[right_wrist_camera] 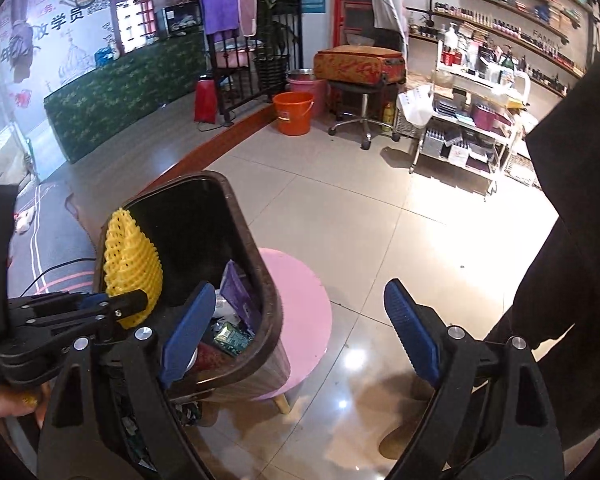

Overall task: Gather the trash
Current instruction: 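Lower the yellow foam net into the bin and open the left tool, then move both open tools back from the bin to the bed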

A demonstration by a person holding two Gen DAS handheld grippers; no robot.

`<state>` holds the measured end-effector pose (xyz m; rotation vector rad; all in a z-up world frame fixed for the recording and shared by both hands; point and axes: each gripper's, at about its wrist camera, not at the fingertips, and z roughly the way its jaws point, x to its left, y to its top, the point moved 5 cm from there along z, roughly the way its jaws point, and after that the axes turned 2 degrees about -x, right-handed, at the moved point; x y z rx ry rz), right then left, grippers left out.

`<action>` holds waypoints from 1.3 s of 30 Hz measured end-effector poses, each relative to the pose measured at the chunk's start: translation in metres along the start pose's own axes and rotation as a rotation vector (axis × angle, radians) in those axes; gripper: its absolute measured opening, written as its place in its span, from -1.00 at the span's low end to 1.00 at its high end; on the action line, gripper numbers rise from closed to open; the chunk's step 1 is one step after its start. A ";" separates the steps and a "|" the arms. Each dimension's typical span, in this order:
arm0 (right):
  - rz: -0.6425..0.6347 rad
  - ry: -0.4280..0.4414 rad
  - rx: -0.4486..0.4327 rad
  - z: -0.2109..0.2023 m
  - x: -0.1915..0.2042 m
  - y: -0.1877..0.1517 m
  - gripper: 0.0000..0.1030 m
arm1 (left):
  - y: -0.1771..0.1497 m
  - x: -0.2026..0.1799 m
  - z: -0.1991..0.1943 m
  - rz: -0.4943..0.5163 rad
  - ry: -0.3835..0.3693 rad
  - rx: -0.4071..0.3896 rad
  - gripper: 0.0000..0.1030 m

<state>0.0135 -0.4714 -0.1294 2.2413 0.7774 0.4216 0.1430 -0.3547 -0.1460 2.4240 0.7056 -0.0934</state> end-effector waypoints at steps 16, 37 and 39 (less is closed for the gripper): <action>0.131 -0.030 -0.008 0.008 -0.022 0.003 0.75 | 0.004 -0.015 0.004 0.071 0.018 -0.037 0.70; -0.043 0.324 0.032 0.005 0.103 0.003 0.76 | -0.036 0.087 -0.119 -0.097 0.266 -0.233 0.87; -0.073 0.368 0.039 0.002 0.127 0.001 0.76 | -0.047 0.110 -0.140 -0.139 0.310 -0.247 0.87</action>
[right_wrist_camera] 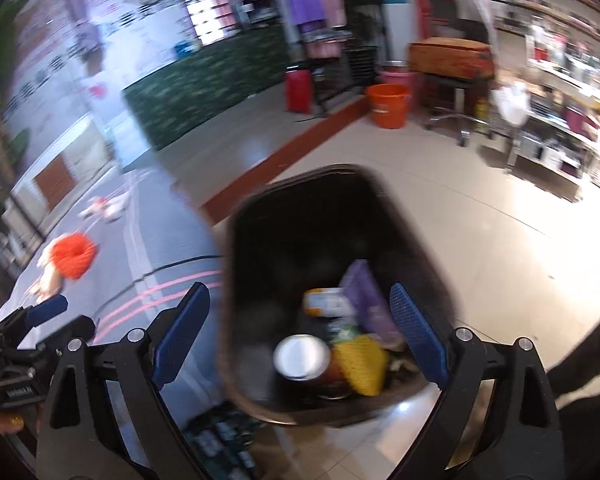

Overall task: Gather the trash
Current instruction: 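Move both open tools back from the bin to the bed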

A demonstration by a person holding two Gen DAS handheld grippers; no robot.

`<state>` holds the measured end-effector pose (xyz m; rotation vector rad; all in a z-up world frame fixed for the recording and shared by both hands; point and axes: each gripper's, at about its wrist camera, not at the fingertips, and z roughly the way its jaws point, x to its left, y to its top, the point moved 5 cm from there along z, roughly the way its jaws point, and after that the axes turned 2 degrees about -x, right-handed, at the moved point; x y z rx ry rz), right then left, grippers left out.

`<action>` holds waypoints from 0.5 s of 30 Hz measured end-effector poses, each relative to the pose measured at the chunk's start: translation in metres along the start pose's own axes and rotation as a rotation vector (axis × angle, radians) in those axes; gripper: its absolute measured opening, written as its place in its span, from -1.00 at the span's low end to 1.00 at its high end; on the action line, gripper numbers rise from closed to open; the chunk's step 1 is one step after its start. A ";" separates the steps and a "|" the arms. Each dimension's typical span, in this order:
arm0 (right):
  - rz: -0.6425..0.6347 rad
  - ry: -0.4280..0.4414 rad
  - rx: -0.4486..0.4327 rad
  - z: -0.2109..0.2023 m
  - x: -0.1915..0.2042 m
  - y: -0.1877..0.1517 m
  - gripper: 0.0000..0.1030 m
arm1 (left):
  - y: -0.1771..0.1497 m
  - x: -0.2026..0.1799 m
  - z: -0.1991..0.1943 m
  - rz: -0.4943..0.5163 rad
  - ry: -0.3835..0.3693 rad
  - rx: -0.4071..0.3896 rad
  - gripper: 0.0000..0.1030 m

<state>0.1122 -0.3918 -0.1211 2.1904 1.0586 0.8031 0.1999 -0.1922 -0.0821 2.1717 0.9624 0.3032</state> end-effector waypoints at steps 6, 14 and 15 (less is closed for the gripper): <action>-0.097 0.148 0.068 0.022 0.084 -0.010 0.76 | -0.015 0.089 -0.031 -0.120 0.167 0.001 0.87; -0.246 0.260 0.157 0.041 0.177 -0.030 0.76 | -0.026 0.180 -0.050 -0.192 0.312 0.009 0.87; -0.263 0.267 0.164 0.043 0.186 -0.032 0.76 | -0.026 0.188 -0.048 -0.185 0.323 0.016 0.87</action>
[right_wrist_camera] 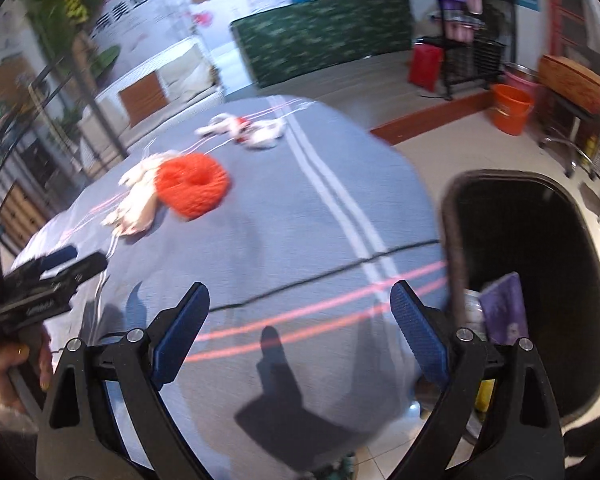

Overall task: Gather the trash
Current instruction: 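Move both open tools back from the bin to the bed, then grasp the crumpled beige paper with the left tool while the right tool grasps the orange foam net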

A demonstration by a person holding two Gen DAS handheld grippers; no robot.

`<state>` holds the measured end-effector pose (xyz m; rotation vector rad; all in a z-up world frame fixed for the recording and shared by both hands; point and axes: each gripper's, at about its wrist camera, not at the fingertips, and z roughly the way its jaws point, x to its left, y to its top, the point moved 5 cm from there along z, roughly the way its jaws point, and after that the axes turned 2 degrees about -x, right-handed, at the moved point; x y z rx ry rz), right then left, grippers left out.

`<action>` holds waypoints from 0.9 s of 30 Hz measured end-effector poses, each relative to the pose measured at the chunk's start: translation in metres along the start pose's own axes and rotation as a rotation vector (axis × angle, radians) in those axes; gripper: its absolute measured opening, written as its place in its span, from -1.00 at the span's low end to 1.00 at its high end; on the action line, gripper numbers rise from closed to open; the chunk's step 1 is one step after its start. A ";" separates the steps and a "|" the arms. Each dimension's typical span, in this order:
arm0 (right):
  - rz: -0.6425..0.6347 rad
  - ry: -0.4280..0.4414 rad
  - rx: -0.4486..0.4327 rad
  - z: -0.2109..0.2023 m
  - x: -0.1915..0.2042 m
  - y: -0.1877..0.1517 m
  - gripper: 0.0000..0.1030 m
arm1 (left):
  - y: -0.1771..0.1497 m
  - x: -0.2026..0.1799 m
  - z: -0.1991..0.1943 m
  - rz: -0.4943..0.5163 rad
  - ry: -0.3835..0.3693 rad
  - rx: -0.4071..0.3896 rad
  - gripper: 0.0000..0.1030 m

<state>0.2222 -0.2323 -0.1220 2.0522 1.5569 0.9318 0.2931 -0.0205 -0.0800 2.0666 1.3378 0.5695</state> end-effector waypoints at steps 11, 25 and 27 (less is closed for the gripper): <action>-0.098 0.038 0.028 0.016 0.046 0.010 0.76 | 0.023 0.024 0.055 0.055 0.051 0.054 0.87; -0.198 0.061 0.046 0.043 0.086 0.025 0.76 | 0.006 0.061 0.050 -0.146 -0.034 0.074 -0.05; -0.206 0.063 0.043 0.048 0.091 0.031 0.76 | 0.001 0.066 0.043 -0.175 -0.047 0.067 -0.14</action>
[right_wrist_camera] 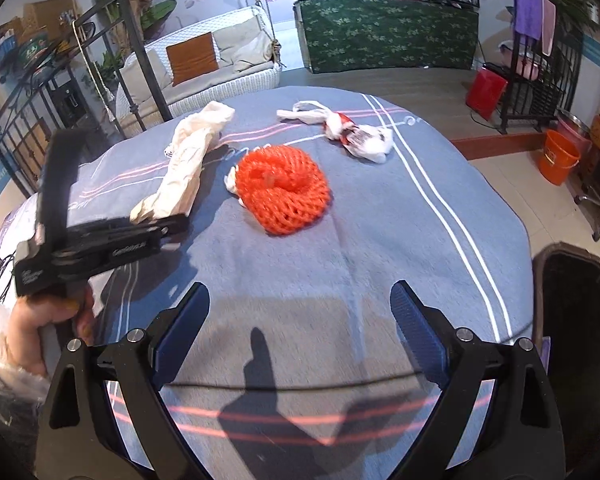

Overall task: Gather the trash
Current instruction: 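Grasp the crumpled beige paper with the left tool while the right tool grasps the orange foam net, then carry the orange net to the bin and release with the right tool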

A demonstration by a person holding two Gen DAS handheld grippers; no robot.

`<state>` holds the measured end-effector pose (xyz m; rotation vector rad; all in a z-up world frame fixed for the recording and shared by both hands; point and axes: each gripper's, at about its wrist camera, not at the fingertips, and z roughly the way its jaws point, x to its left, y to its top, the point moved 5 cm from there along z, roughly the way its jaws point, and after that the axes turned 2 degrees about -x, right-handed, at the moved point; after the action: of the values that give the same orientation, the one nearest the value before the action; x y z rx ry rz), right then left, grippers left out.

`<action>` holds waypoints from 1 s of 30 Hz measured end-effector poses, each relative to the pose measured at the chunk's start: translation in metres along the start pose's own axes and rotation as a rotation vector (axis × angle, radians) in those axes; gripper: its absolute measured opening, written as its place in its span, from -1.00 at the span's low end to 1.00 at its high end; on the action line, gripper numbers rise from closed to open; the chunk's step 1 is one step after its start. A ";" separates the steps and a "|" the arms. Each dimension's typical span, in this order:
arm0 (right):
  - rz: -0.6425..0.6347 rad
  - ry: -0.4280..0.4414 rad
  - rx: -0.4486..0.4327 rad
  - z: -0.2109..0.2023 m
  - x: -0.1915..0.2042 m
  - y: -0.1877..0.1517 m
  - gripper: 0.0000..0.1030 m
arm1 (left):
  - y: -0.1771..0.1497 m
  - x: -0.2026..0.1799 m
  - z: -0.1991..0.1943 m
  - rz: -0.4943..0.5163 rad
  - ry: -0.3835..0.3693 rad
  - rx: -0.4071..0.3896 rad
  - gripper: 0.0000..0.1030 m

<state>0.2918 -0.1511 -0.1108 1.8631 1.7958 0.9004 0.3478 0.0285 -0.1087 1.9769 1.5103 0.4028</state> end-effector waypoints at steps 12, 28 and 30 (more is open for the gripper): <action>-0.088 -0.025 0.044 0.051 0.025 0.041 0.69 | -0.010 0.000 -0.059 -0.058 -0.028 -0.118 -0.34; -0.065 -0.055 0.126 0.099 0.020 0.047 -0.60 | -0.032 0.003 -0.079 -0.100 -0.026 -0.148 -0.34; -0.064 -0.058 0.110 0.094 0.019 0.047 -0.65 | -0.033 0.000 -0.080 -0.092 -0.019 -0.148 -0.34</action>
<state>0.3899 -0.1231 -0.1424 1.8657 1.8926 0.7307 0.2761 0.0561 -0.0684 1.7859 1.5084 0.4421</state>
